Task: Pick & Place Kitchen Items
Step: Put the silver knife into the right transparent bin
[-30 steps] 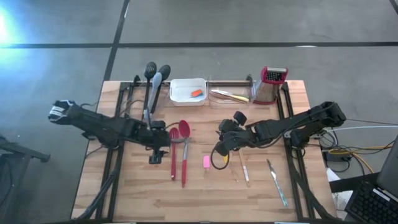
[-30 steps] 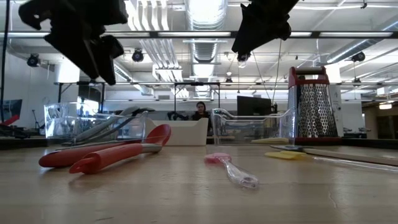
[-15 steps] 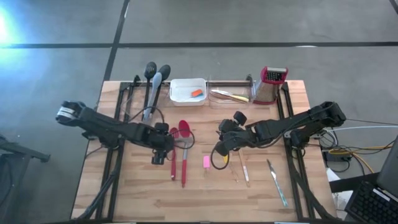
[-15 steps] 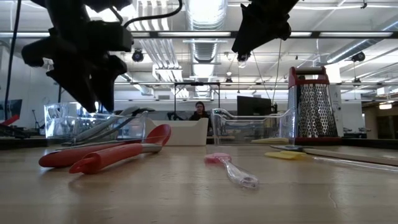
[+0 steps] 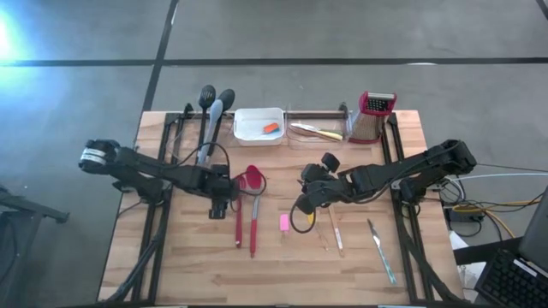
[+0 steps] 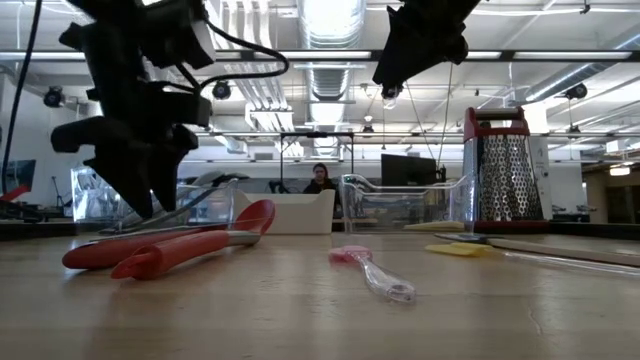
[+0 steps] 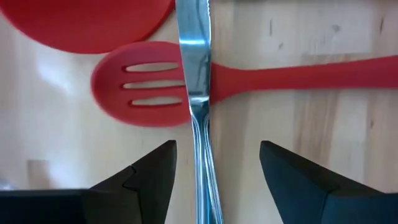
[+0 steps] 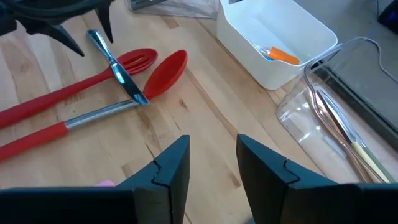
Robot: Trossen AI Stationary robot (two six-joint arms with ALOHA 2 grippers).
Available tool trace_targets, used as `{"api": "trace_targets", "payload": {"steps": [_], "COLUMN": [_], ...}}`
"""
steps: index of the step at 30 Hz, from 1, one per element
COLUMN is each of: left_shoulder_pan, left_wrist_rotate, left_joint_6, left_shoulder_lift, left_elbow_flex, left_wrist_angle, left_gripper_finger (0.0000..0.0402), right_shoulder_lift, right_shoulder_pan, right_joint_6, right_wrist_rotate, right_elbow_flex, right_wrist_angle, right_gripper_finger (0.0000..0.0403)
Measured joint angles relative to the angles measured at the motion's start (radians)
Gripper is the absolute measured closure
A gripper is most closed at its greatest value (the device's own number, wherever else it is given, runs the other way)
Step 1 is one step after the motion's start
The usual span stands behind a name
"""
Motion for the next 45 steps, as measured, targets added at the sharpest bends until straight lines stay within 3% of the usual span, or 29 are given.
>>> {"api": "trace_targets", "payload": {"steps": [4,10,24,31,40,45], "left_shoulder_pan": [0.026,0.064,0.118,0.126,0.137,0.137], "left_wrist_rotate": [0.056,0.061,0.113,0.115,0.119,0.114], "left_joint_6": [0.025,0.039,0.028,0.022,0.022,0.014], "left_shoulder_lift": [0.001,0.001,0.001,0.000,0.002,-0.002], "left_elbow_flex": [-0.032,-0.057,-0.147,-0.166,-0.181,-0.181], "left_wrist_angle": [0.088,0.095,0.227,0.245,0.286,0.281], "left_gripper_finger": [0.0165,0.0165,0.0172,0.0231,0.0351,0.0356], "right_shoulder_lift": [0.000,0.000,0.000,0.000,0.000,0.001], "right_shoulder_pan": [0.000,0.000,0.000,0.001,0.001,0.001], "right_joint_6": [0.000,0.000,0.000,0.000,0.000,0.000], "right_wrist_rotate": [0.023,0.024,0.026,0.026,0.026,0.026], "right_elbow_flex": [0.000,0.000,0.000,0.000,0.000,0.000], "right_wrist_angle": [0.000,0.001,0.001,0.005,0.009,0.011], "right_gripper_finger": [0.0273,0.0269,0.0290,0.0299,0.0312,0.0319]}}
